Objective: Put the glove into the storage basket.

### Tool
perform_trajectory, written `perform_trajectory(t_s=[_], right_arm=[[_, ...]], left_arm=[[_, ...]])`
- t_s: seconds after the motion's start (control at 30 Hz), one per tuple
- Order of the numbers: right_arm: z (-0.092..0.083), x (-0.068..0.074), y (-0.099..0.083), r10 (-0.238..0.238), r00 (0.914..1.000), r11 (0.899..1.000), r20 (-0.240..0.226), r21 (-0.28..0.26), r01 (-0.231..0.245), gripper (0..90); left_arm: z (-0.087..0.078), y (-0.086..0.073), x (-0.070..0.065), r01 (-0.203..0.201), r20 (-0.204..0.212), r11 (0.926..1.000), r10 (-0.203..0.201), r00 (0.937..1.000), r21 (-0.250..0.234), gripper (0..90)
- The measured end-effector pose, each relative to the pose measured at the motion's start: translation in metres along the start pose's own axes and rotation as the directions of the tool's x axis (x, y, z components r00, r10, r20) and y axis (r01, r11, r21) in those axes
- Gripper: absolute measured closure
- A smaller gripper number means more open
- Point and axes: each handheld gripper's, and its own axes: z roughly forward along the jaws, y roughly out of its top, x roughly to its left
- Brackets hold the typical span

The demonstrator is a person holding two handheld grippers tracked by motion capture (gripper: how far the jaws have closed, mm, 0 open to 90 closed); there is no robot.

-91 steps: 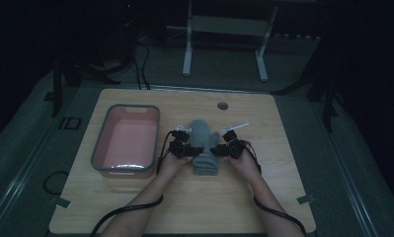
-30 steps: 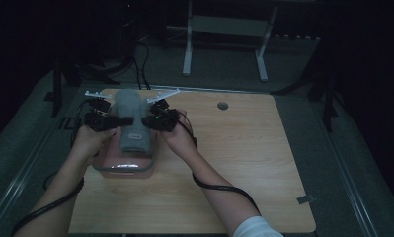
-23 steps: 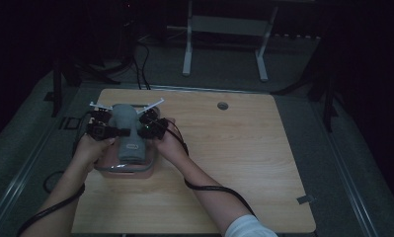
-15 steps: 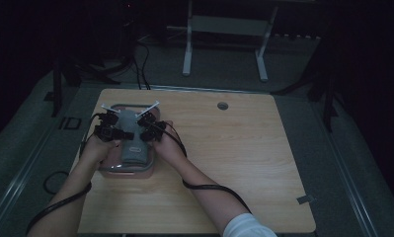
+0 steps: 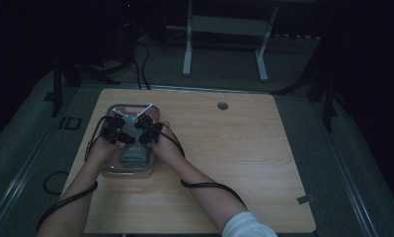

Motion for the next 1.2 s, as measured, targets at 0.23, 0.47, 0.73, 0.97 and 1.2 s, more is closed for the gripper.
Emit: perform_trajectory(t_s=[0.23,0.47,0.73,0.97,1.2], right_arm=[[-0.018,-0.01,0.0,0.011,0.997,0.997,-0.077,-0.075,-0.017,57.9],[-0.045,-0.02,-0.003,-0.047,0.9819,0.985,-0.183,-0.175,0.015,35.7],[-0.062,-0.019,-0.022,-0.154,0.9479,0.968,-0.279,-0.233,0.089,17.1],[-0.069,-0.019,-0.045,-0.203,0.937,0.954,-0.284,-0.272,0.125,17.1],[-0.081,-0.025,-0.066,-0.202,0.9412,0.946,-0.271,-0.302,0.116,17.4]], left_arm=[[-0.01,-0.002,0.003,0.033,-0.02,0.9973,-0.035,0.9992,-0.066,57.1],[-0.041,-0.012,0.003,0.009,0.031,0.9653,-0.001,0.9995,-0.261,24.8],[-0.064,-0.037,-0.021,-0.094,0.012,0.9143,0.107,0.9942,-0.394,16.6],[-0.07,-0.063,-0.048,-0.139,0.07,0.8854,0.189,0.9795,-0.444,16.6],[-0.075,-0.084,-0.067,-0.16,0.112,0.862,0.241,0.964,-0.481,16.6]])
